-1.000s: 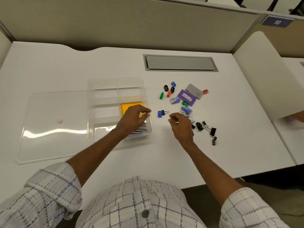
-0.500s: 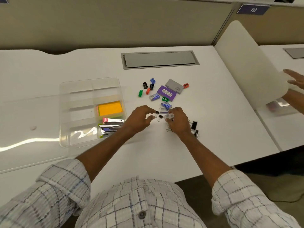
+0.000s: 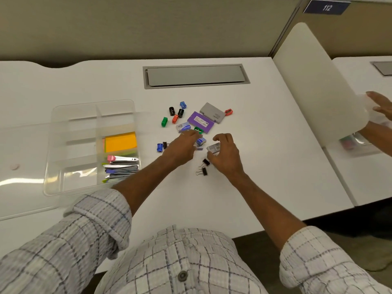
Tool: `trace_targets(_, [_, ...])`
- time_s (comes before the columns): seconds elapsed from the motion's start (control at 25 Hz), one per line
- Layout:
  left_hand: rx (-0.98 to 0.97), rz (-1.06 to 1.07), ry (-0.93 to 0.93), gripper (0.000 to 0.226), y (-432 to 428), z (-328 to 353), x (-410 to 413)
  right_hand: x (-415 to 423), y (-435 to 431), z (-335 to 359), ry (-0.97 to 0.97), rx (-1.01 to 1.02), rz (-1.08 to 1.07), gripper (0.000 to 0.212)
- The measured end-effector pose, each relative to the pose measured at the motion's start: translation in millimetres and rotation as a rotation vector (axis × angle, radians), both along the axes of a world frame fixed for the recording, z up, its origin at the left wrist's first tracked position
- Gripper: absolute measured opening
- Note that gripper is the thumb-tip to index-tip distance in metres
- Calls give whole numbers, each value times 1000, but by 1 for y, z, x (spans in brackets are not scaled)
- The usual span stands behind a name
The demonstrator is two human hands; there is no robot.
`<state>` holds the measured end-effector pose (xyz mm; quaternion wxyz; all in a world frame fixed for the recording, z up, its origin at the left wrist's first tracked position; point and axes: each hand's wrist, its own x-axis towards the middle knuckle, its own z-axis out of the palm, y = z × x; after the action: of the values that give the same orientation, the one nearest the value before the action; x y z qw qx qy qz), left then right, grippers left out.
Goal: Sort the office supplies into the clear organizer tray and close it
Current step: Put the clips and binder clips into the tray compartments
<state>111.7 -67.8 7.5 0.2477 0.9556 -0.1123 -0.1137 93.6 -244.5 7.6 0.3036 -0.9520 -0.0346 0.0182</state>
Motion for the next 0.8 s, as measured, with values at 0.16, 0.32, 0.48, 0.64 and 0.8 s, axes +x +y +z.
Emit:
trace_targets(0.16, [194,-164,-28,63,-14,-19,15,9,-27,1,-7,10,-11,54])
trace_targets(0.32, [272,-182,-65,62,-14,-26,28,15,-33,-4,0,31,3,51])
trace_targets(0.48, [292,-186,-80,55,-11,-31,31,20,-26,-10,-2,50,25,45])
trace_targets(0.64, [175,-76,62,56,-6,-29,27,25,-16,-10,57,54,70,43])
trace_targets(0.8, [-192,164,42,49,1,-21,18,24,-9,-3,41,141,94,45])
